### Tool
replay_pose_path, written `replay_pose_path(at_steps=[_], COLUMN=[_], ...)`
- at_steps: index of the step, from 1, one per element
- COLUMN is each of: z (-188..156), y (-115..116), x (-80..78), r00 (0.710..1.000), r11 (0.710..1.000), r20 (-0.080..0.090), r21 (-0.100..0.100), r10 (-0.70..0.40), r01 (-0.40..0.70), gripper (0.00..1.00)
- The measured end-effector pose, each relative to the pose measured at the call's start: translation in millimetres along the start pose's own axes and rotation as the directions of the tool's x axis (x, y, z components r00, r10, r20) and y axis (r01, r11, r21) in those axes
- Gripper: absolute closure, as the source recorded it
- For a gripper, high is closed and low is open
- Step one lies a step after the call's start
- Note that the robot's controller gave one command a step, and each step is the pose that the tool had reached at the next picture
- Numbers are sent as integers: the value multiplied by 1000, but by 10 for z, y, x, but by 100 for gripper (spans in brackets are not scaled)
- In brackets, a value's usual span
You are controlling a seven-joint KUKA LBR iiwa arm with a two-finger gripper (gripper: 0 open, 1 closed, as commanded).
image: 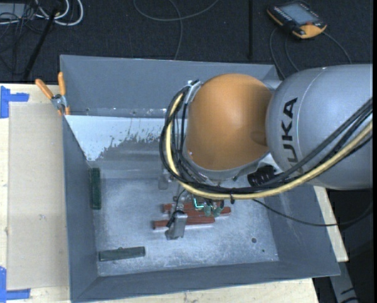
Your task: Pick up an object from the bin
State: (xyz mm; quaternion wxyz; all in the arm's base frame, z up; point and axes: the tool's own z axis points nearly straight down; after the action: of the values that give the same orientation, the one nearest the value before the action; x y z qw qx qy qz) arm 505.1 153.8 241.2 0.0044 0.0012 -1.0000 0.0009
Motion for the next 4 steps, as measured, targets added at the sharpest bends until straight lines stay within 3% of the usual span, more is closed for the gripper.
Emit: replay_pose_path(at_steps=[1,2,3,4], z=[-38,388,1091,1713], y=[-6,-178,-210,-758], x=[-16,-269,-181,-551], r00=[1000,998,997,982], r11=[1000,999,997,982], r20=[7,16,11,9], r21=[-2,-5,-1,-1], r10=[3,54,-75,-191], r01=[-3,-54,75,191], gripper=[0,0,0,100])
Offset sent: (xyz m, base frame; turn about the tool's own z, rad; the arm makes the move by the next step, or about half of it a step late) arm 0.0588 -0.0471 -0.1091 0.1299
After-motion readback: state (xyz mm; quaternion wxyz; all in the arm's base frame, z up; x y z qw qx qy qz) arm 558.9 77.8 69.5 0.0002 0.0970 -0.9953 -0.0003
